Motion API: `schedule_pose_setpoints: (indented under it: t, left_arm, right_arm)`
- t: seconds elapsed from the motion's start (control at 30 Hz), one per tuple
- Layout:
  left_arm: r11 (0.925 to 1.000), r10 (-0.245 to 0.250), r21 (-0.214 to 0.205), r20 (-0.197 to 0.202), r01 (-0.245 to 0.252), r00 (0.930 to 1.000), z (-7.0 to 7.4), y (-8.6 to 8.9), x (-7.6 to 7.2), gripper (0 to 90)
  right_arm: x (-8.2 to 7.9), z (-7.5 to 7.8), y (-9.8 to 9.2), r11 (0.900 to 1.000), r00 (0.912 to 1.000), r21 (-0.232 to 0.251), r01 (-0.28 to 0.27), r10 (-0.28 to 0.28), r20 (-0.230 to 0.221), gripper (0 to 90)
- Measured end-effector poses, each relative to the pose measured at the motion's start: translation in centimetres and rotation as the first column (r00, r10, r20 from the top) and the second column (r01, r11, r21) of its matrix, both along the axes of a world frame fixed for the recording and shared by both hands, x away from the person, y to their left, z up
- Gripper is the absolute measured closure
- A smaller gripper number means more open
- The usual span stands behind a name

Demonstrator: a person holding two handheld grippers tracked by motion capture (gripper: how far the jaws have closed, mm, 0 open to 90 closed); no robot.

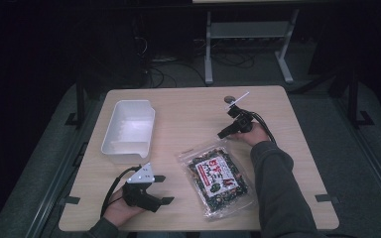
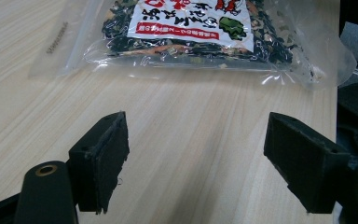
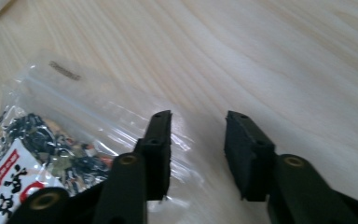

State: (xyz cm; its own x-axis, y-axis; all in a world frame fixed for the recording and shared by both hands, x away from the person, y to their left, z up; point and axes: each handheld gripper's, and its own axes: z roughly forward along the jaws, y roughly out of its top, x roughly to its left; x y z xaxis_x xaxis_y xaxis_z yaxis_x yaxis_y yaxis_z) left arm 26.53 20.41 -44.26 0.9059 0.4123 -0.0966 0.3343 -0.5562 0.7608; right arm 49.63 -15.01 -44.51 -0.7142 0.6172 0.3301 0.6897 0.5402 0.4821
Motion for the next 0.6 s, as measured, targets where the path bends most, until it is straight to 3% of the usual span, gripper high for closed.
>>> schedule_pose_setpoints:
  t: [0.17, 0.33, 0.4, 0.43, 0.47, 0.6]
  left_arm:
    - [0.9999, 0.005, -0.01, -0.008, -0.005, 1.0, -0.03, -0.01, 0.12, 21.3]
    - [0.9998, 0.01, -0.014, -0.01, -0.01, 0.9999, -0.02, -0.1, 0.13, 21.3]
    - [0.9998, 0.011, -0.014, 0.001, -0.011, 0.9999, 0.08, -0.2, 0.02, 21.5]
    - [0.9998, 0.011, -0.014, 0.001, -0.011, 0.9999, 0.08, -0.2, 0.02, 21.5]
    - [0.9997, 0.014, -0.018, 0.001, -0.014, 0.9999, 0.11, -0.21, 0.03, 21.5]
    - [0.9995, 0.018, -0.026, -0.002, -0.018, 0.9998, 0.12, -0.31, 0.23, 21.5]
  right_arm:
    - [0.19, -0.08, -0.86, 0.9994, 0.9998, 0.032, 0.011, -0.011, -0.019, 55.2]
    - [-0.04, -0.55, -0.39, 0.9994, 0.9994, 0.026, -0.024, 0.024, -0.025, 66.7]
    - [-0.06, -0.56, -0.41, 0.9991, 0.9992, 0.023, -0.036, 0.037, -0.016, 79.3]
    - [-0.06, -0.56, -0.41, 0.9991, 0.9992, 0.023, -0.036, 0.037, -0.016, 79.3]
    - [-0.11, -0.45, -0.51, 0.999, 0.9993, 0.025, -0.036, 0.037, -0.012, 84.9]
    - [-0.5, 0.37, -1.23, 0.9982, 0.9991, 0.041, -0.043, 0.043, 0.001, 89.7]
